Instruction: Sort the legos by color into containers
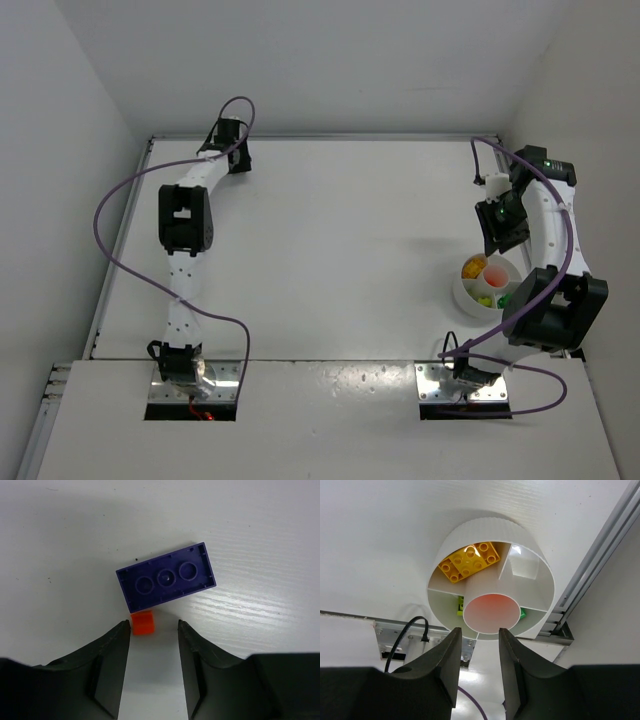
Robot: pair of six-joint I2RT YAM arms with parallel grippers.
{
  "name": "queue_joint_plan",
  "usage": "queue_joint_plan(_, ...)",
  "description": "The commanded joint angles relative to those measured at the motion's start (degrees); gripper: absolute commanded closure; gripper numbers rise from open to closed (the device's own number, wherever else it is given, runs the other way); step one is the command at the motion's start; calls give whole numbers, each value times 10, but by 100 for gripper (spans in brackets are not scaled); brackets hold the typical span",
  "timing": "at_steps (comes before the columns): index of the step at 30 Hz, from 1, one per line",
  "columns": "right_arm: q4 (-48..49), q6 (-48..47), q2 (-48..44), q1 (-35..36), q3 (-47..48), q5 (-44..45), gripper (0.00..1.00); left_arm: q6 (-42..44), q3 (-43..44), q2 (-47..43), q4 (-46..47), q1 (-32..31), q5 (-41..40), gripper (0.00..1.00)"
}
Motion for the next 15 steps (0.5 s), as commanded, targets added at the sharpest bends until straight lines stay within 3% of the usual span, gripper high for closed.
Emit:
queue_joint_plan(1, -2, 4, -2, -3, 15, -12, 64, -35, -4, 55, -52, 13, -21, 51)
queue_joint_plan(9, -2, 4, -2, -3, 15, -17, 64, -35, 1, 61, -52, 13, -16, 59)
queue_joint_plan(15, -2, 4, -2, -3, 15, -17, 64, -29, 1, 61, -71, 13, 2, 74)
